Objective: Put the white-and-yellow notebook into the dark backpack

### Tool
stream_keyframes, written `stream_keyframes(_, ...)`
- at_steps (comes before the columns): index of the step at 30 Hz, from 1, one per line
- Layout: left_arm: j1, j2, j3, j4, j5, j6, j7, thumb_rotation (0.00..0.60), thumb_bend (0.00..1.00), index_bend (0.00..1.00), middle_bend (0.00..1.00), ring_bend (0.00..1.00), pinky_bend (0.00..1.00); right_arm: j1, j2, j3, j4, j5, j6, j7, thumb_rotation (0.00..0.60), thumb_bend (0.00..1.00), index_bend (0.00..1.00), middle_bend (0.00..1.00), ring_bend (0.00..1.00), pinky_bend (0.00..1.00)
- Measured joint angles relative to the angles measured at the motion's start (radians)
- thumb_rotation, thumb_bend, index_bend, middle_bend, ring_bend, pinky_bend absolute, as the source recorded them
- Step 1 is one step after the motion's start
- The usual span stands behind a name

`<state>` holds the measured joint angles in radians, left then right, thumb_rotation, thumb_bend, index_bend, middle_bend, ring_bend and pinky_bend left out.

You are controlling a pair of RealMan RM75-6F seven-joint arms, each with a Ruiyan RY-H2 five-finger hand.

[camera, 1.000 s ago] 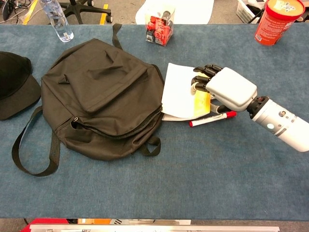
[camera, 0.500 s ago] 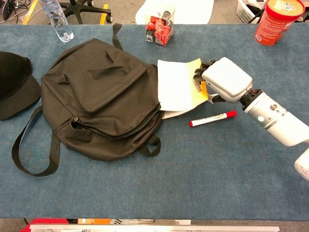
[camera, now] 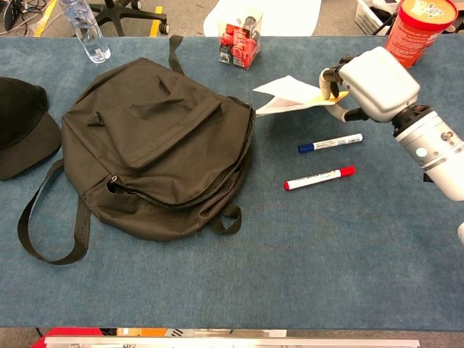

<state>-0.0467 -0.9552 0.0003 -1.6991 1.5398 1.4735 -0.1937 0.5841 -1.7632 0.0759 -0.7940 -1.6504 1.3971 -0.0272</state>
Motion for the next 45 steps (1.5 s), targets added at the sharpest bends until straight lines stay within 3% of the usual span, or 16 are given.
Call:
stream_keyframes(15,-0.151,-0.004,-0.004,-0.004,0.097,-0.168,0.006,0.6,0.25,0.05,0.03,0.03,0.09,-0.064,0.218,0.032,-0.224,0.021,0.097,-0.069,0.6,0.46,0.9,0.67,0.51,0.63)
stream_keyframes(26,-0.266,-0.06,0.028,-0.025,0.167,-0.32,0.03,0.6,0.25,0.08,0.04,0.03,0.09,-0.13,0.341,0.047,-0.325,0.04,0.161,-0.094,0.6,0.46,0.9,0.67,0.51,0.63)
stream_keyframes(34,-0.362,-0.145,0.051,-0.032,0.221,-0.432,0.086,0.6,0.25,0.08,0.05,0.03,0.09,-0.166,0.381,0.063,-0.363,0.064,0.18,-0.1,0.6,0.46,0.9,0.67,0.51,0.63)
stream_keyframes(45,-0.455,-0.254,0.044,-0.034,0.188,-0.553,0.182,0.6,0.25,0.09,0.05,0.04,0.09,-0.178,0.383,0.056,-0.368,0.049,0.178,-0.09,0.6,0.46,0.9,0.68,0.52,0.63)
